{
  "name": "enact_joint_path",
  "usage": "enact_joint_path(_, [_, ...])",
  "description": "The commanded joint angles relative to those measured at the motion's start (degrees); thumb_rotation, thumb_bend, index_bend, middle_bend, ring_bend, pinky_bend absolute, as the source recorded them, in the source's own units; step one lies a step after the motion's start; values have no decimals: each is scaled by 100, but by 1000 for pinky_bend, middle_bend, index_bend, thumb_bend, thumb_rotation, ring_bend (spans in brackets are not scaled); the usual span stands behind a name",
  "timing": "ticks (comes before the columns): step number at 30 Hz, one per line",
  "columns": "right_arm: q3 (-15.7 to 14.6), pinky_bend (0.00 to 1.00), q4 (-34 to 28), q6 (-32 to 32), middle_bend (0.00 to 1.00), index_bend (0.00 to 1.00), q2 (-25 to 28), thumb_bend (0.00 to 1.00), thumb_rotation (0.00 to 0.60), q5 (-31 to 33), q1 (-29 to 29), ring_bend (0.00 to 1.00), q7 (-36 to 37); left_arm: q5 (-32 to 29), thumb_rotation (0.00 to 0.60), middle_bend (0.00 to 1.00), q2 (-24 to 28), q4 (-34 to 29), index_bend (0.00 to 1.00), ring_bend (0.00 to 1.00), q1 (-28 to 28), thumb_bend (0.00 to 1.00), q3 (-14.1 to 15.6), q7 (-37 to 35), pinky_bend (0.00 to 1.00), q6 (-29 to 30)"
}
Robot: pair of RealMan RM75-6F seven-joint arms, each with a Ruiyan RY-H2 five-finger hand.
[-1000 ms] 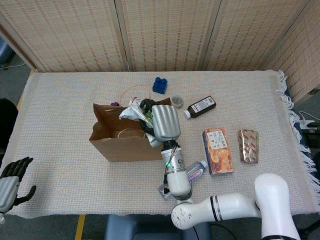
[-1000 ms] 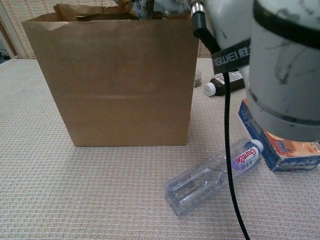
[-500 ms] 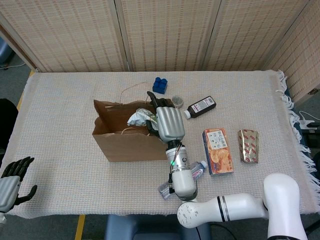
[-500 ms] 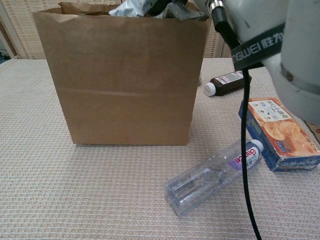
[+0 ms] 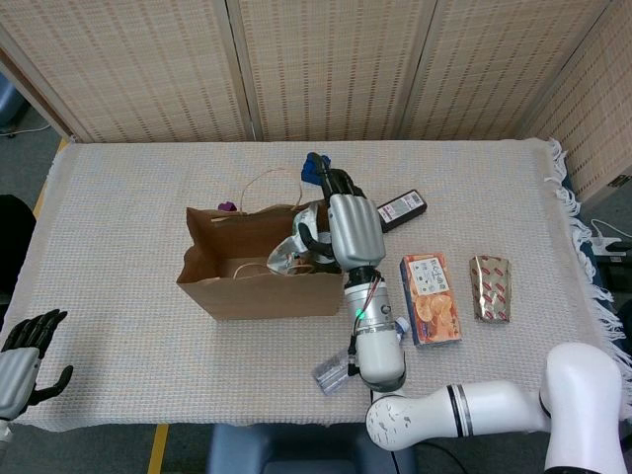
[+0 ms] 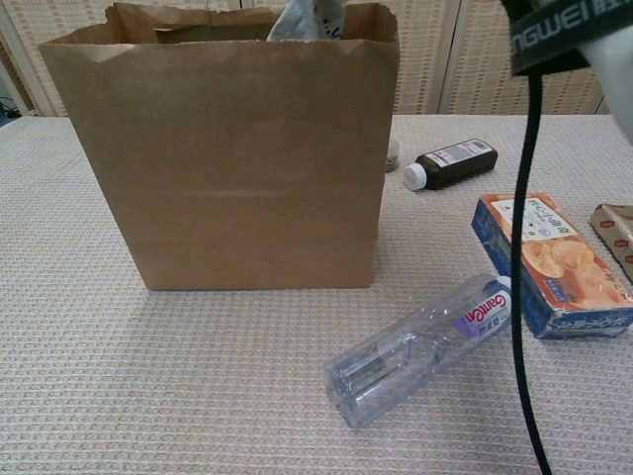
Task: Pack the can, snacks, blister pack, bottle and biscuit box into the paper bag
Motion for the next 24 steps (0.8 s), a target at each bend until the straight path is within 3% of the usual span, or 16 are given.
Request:
enact_joint_path(1, [145,286,-178,30,178,0,317,242,600,29,-208,106,99,-2,600,0,-1,0,3,0,5,405,-1,7,15,8])
enact_joint_path(8, [23,278,-724,-258,178,0,1038,243,600,102,-733,106,359,-10,600,0,-24,-29,3,0,5,405,1,118,15,13])
enact_joint_path(17, [-1123,210,-1518,-889,166,0,2743,240,600,231,-1998,90,483,-39,600,0,-21,-33,3,0,3,406,0,186,16,-3])
enact_joint_path(24, [-1635,165,-1424,-1303,140,0,3167,233,600,199,-2335,68,675,-29,600,0,-52,-53,3,0,-9,406,5,277,16,-14])
